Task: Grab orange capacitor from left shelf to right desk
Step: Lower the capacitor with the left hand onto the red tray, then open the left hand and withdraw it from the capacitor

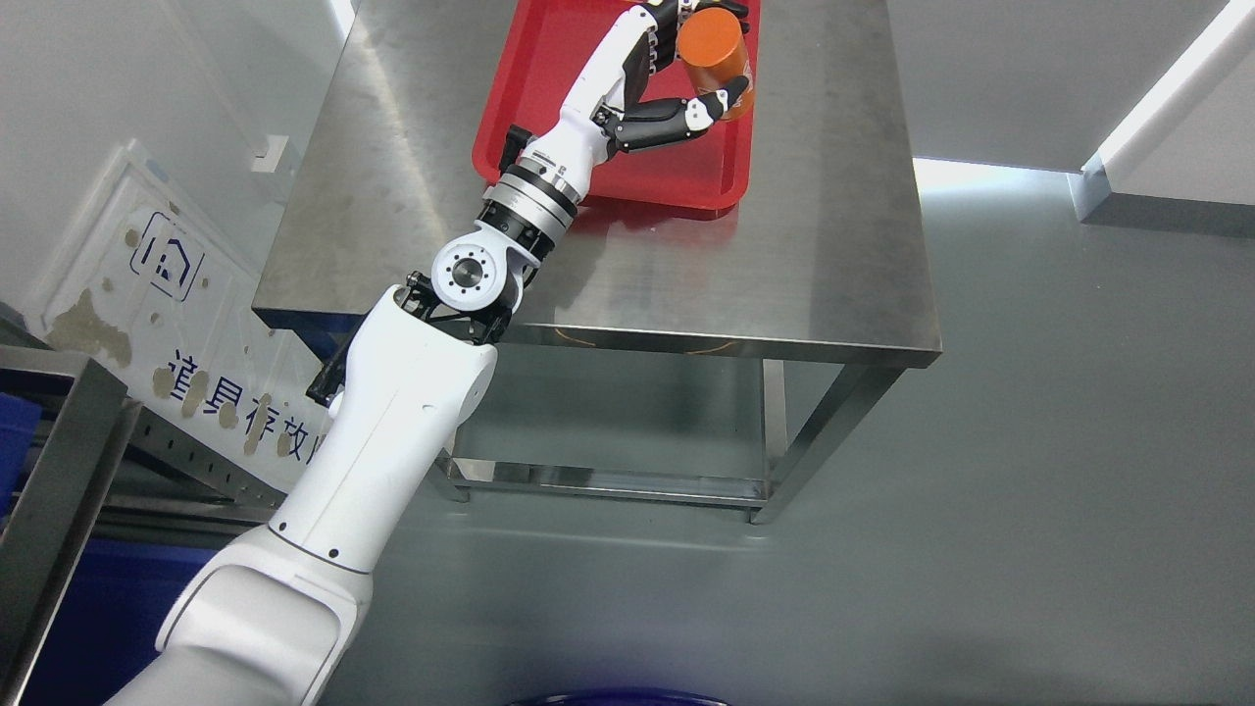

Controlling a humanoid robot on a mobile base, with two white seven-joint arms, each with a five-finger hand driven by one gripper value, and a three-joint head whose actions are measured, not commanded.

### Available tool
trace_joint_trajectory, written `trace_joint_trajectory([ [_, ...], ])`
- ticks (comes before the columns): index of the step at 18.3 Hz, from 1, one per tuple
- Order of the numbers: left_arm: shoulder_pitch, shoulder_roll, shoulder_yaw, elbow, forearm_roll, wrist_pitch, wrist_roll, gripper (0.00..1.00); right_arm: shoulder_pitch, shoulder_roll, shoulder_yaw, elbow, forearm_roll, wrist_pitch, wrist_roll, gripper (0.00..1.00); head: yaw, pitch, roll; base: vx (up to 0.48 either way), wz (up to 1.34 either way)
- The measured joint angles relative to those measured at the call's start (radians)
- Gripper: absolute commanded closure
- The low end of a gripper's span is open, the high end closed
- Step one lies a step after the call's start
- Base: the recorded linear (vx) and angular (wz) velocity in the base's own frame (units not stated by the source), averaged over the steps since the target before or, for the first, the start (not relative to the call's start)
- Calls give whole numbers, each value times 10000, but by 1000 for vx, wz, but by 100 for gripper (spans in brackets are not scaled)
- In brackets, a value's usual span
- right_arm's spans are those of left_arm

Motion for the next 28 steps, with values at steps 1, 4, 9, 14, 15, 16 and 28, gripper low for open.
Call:
trace_joint_trajectory([
  [1, -190, 0, -74, 337, 16, 28, 85, 95, 0, 0, 0, 0, 0, 0, 0, 0, 0, 0, 0, 128, -46],
  [4, -680, 0, -226, 1241, 48, 72, 421, 94, 0, 0, 0, 0, 0, 0, 0, 0, 0, 0, 0, 118, -34],
  [9, -1107, 0, -316, 2425, 74, 108, 637, 92, 0, 0, 0, 0, 0, 0, 0, 0, 0, 0, 0, 93, -22],
  [14, -1282, 0, -175, 3321, 85, 132, 802, 82, 0, 0, 0, 0, 0, 0, 0, 0, 0, 0, 0, 48, -2],
  [15, -1306, 0, -127, 3497, 92, 132, 842, 77, 0, 0, 0, 0, 0, 0, 0, 0, 0, 0, 0, 23, -3],
  [16, -1323, 0, -100, 3599, 98, 102, 863, 70, 0, 0, 0, 0, 0, 0, 0, 0, 0, 0, 0, 0, 0],
  [28, -1671, 0, 115, 4224, 139, -391, 740, 0, 0, 0, 0, 0, 0, 0, 0, 0, 0, 0, 0, 0, 0],
])
